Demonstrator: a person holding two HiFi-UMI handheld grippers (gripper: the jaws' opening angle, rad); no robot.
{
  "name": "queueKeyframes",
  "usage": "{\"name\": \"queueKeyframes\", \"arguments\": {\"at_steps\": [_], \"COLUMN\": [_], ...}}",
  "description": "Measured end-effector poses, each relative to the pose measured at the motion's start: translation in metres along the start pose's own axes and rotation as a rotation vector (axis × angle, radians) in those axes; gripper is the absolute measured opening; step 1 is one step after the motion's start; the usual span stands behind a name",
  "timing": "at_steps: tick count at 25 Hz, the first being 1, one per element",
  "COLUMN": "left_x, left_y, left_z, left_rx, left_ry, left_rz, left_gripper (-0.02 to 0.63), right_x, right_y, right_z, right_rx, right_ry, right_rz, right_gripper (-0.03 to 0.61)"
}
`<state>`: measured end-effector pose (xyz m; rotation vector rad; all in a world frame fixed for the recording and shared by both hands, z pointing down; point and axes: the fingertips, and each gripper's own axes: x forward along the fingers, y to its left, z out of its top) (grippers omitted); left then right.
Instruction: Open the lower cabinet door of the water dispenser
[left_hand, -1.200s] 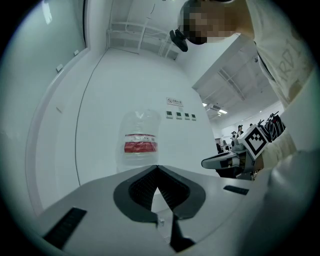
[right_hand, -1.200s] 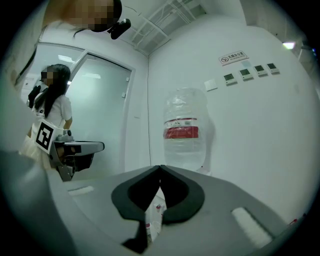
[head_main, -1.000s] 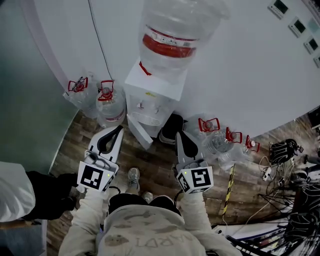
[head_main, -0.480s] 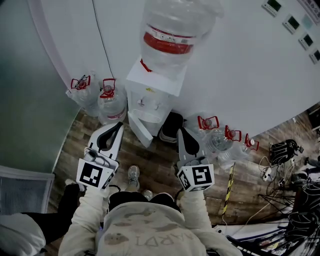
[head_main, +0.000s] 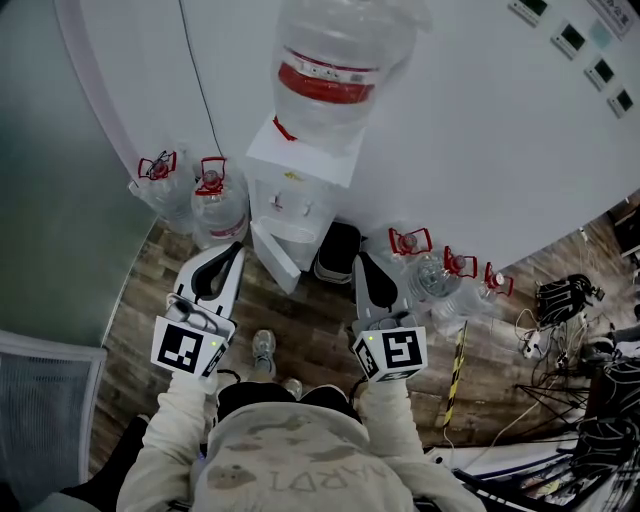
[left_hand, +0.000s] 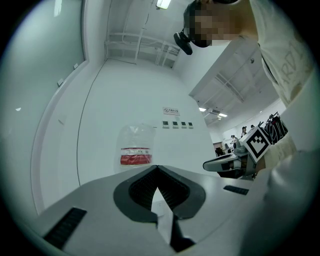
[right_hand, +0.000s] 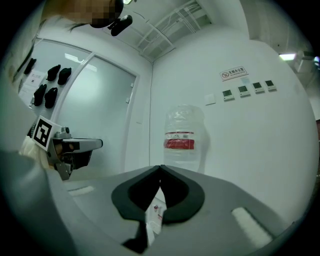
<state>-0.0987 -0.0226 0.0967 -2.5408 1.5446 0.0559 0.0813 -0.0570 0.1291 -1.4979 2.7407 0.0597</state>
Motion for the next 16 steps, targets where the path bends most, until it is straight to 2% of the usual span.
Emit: {"name": "queueKeyframes", "arguments": {"at_steps": [16], "left_x": [-0.016], "left_y": [-0.013], "left_z": [0.008], "left_rx": [-0.009], "left_ry": [-0.014], "left_rz": [0.02], "left_gripper": [0.003], "right_x": [-0.025], "right_y": [0.002], "right_z": [0.009], "right_rx": [-0.011], "right_ry": [-0.023], "right_rz": [-0.015], "right_gripper": [0.009]}}
